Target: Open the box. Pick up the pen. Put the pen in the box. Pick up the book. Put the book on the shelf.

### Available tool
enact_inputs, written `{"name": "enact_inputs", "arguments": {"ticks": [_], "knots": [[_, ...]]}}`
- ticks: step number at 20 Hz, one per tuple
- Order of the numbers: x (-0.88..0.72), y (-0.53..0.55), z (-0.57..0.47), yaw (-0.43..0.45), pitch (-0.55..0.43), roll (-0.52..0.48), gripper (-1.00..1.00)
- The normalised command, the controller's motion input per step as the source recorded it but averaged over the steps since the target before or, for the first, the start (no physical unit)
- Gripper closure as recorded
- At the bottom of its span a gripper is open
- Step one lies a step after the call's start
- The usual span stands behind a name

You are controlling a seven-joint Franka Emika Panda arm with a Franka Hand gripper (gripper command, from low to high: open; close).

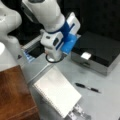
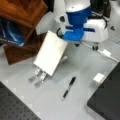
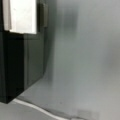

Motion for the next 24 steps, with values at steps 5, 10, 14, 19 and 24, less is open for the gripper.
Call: {"name": "enact_inputs", "arguments": {"ticks": [5,10,14,19,24], "knots": [[0.31,-0.12,-0.20,0.048,0.073,0.333,-1.00],[0.40,-0.17,-0.20,0.026,0.044,0.309,-1.00],[0.43,-0.11,-0.19,-0.015,-0.001,0.311,-1.00],[0.37,-0.01,-0.07,-0.099,-0.009,0.407,-1.00],[0.23,0.06,0.01,-0.115,-0.018,0.370,-1.00]]}}
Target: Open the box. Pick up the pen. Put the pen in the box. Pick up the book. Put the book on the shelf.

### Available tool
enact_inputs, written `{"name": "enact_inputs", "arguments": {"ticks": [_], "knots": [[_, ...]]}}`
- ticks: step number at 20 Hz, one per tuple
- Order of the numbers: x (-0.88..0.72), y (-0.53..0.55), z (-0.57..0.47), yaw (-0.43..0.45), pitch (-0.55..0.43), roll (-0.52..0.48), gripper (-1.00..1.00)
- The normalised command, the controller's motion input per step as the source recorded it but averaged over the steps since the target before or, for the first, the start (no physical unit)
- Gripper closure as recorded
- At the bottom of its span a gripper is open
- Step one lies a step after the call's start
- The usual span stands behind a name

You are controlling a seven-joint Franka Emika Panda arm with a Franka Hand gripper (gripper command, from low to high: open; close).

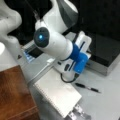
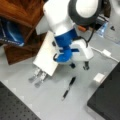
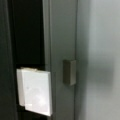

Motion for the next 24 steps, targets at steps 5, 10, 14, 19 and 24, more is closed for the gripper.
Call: {"name": "enact_inputs", "arguments": {"ticks": [5,10,14,19,24], "knots": [[0.16,0.13,0.00,-0.080,-0.028,0.288,-1.00],[0.19,0.17,-0.08,-0.058,-0.106,0.232,-1.00],[0.15,0.13,-0.17,-0.015,-0.089,0.144,-1.00],[0.04,0.08,-0.15,0.013,-0.014,0.079,-1.00],[-0.05,0.07,-0.10,0.038,0.022,0.082,-1.00]]}}
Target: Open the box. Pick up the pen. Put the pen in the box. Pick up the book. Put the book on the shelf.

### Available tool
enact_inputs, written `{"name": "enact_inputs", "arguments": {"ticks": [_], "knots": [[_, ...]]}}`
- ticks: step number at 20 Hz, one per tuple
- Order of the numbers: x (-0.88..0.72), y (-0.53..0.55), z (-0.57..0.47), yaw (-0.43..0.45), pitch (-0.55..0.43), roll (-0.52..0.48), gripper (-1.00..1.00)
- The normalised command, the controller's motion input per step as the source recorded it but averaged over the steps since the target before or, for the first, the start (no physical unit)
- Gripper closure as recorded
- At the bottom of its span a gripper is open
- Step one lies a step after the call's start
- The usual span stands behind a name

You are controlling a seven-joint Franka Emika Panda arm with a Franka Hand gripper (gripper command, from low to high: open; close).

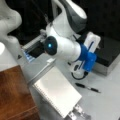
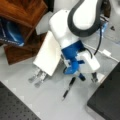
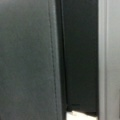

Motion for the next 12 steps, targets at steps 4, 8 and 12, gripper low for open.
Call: {"name": "enact_inputs", "arguments": {"ticks": [4,8,12], "knots": [[-0.22,0.06,-0.15,0.088,0.078,0.058,-1.00],[-0.29,0.07,-0.21,0.143,0.080,0.023,-1.00],[-0.23,0.01,-0.17,0.189,0.029,-0.005,-1.00]]}}
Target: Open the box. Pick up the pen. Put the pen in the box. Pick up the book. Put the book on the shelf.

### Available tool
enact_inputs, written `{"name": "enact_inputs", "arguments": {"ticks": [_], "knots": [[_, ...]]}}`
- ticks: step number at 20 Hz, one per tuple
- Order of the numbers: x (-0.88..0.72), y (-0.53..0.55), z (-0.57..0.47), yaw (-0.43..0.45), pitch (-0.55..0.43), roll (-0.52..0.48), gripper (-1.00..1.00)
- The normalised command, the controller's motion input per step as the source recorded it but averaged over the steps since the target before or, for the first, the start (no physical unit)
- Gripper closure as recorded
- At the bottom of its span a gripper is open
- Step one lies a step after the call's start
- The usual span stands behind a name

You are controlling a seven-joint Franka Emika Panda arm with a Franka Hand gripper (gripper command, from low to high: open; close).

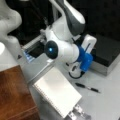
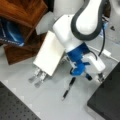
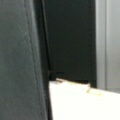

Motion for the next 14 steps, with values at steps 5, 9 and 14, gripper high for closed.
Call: {"name": "enact_inputs", "arguments": {"ticks": [5,9,14], "knots": [[-0.18,-0.02,-0.10,0.206,-0.037,-0.015,-1.00],[-0.10,0.00,-0.03,0.186,-0.085,-0.027,-1.00],[0.00,0.02,-0.01,0.147,-0.113,-0.005,-1.00]]}}
